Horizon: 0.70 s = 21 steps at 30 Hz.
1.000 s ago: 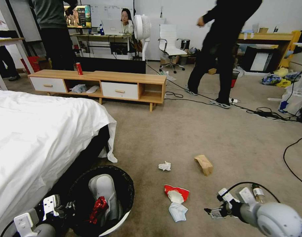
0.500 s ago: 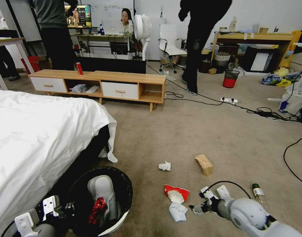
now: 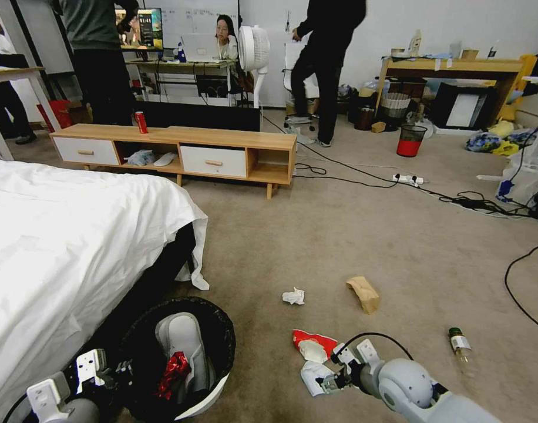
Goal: Pick up the trash bin and place the garbage on the floor into it.
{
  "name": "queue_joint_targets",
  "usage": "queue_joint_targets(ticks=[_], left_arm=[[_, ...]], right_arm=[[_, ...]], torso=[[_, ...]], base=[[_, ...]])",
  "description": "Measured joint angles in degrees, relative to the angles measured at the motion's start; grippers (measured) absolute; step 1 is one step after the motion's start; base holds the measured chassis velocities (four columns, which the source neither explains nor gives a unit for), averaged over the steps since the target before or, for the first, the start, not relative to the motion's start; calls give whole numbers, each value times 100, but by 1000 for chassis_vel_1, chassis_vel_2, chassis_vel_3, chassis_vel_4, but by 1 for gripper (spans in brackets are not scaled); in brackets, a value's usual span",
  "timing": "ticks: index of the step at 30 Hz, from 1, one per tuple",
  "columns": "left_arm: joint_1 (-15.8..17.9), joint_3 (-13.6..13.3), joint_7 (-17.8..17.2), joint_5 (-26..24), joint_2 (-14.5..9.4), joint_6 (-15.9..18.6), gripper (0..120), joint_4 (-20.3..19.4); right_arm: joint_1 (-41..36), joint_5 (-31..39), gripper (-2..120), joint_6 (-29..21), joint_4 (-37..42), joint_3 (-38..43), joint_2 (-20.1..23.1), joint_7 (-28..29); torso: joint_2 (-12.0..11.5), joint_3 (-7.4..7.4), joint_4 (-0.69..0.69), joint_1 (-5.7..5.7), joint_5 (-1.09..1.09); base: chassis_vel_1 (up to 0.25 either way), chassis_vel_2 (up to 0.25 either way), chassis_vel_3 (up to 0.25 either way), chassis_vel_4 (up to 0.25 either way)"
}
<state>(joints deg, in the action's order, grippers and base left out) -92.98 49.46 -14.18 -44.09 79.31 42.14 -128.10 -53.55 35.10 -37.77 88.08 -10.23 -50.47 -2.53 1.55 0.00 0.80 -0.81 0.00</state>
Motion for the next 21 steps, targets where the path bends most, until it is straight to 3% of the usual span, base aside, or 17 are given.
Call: queue_joint_targets(ticks=[8,21], left_arm=[[3,0,-1,3,-10,0,2,47],[0,-15,0,2,-37,0,2,60]], right_arm=[[293,-64,100,462,-776,-223,-302,172],[599,-141,100,837,-1401,-382,-624,251]], torso=[[0,0,0,0,0],[0,0,-1,0,0]], base=[[0,0,0,0],[0,0,0,0]])
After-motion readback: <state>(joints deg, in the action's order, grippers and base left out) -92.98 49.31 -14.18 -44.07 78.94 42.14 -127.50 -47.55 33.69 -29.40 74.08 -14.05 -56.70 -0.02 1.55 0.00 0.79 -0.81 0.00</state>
